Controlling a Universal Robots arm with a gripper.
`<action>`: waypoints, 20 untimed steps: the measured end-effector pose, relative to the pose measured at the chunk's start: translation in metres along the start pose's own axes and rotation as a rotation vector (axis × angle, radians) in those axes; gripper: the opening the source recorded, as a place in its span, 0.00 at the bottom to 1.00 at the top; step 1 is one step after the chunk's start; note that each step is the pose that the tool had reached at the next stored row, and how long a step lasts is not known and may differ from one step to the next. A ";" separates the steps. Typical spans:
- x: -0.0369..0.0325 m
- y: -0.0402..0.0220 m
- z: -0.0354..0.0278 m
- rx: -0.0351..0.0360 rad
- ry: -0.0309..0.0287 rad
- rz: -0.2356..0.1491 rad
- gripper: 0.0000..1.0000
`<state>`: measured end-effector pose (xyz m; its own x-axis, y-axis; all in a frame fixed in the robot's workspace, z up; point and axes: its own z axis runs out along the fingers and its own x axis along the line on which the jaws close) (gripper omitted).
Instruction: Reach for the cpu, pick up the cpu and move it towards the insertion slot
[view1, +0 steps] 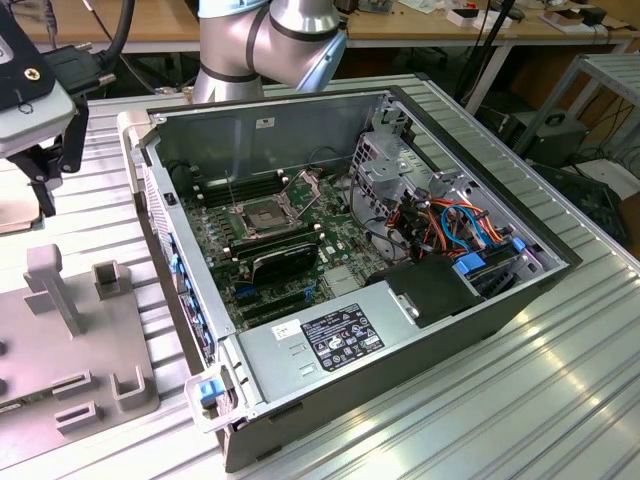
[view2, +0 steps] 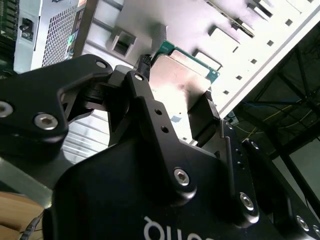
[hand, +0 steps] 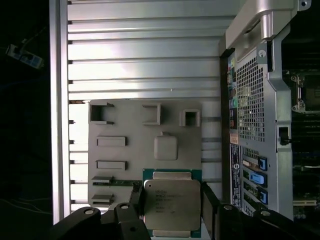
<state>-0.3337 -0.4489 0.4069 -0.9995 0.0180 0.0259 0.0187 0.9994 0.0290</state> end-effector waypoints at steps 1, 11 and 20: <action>-0.0021 0.0000 -0.0001 0.0001 0.0001 0.000 0.55; -0.0139 0.0003 -0.0003 0.0000 0.0000 0.000 0.55; -0.0249 0.0005 -0.0007 0.0001 0.0001 0.000 0.55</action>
<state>-0.3088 -0.4489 0.4069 -0.9995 0.0179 0.0260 0.0187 0.9994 0.0290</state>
